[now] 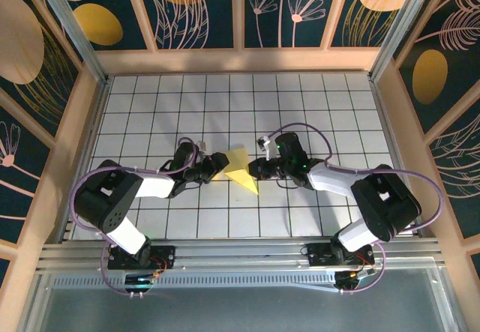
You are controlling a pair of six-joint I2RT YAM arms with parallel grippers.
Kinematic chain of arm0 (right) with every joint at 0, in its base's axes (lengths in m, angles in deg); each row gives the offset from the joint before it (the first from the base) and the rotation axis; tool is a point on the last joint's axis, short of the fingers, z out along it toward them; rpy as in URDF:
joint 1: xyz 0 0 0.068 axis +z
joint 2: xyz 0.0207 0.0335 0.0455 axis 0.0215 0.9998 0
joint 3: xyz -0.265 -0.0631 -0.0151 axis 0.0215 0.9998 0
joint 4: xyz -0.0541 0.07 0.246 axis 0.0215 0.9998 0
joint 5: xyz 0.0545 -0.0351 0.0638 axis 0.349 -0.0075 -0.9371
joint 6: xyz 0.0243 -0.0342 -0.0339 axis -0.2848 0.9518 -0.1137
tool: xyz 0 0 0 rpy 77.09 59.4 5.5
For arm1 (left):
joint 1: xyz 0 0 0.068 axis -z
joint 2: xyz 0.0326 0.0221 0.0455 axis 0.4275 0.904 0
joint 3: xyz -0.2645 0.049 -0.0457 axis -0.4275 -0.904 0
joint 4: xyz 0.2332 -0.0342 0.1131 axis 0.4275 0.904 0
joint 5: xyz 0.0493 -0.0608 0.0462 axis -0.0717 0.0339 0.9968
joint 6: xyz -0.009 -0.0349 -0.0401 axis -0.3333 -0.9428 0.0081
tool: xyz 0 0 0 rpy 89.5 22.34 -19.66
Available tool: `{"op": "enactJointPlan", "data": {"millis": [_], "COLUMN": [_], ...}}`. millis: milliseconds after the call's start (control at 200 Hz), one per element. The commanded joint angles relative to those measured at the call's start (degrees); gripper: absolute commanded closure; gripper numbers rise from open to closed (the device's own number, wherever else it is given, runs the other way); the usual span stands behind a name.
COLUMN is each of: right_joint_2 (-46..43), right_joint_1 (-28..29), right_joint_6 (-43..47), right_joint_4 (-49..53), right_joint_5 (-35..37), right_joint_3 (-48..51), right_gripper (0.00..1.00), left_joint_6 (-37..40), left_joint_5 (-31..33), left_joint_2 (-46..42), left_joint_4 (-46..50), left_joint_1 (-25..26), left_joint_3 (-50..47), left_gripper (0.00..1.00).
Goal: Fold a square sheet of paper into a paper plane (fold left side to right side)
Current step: Fourth fold the wing at the center of the table.
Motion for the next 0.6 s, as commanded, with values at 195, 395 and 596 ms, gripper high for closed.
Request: {"op": "enactJointPlan", "data": {"millis": [195,395,596], "right_joint_2": [-2.2,-2.4,-3.9], "right_joint_1": [0.2,0.1,-0.2], "right_joint_6": [-0.4,-0.3,0.8], "right_joint_4": [-1.8,-1.4,3.0], "right_joint_5": [-0.3,0.0,3.9], "right_joint_3": [1.1,1.3,0.7], "right_gripper": [1.00,1.00,0.86], "left_joint_6": [-0.8,-0.8,-0.8], "left_joint_5": [-2.7,-2.3,-1.5], "left_joint_2": [4.0,6.4,5.4], "left_joint_4": [-4.8,-5.5,-5.5], "left_joint_1": [-0.4,-0.4,-0.4], "left_joint_3": [2.5,3.2,2.6], "left_gripper": [0.48,0.67,0.92]}}
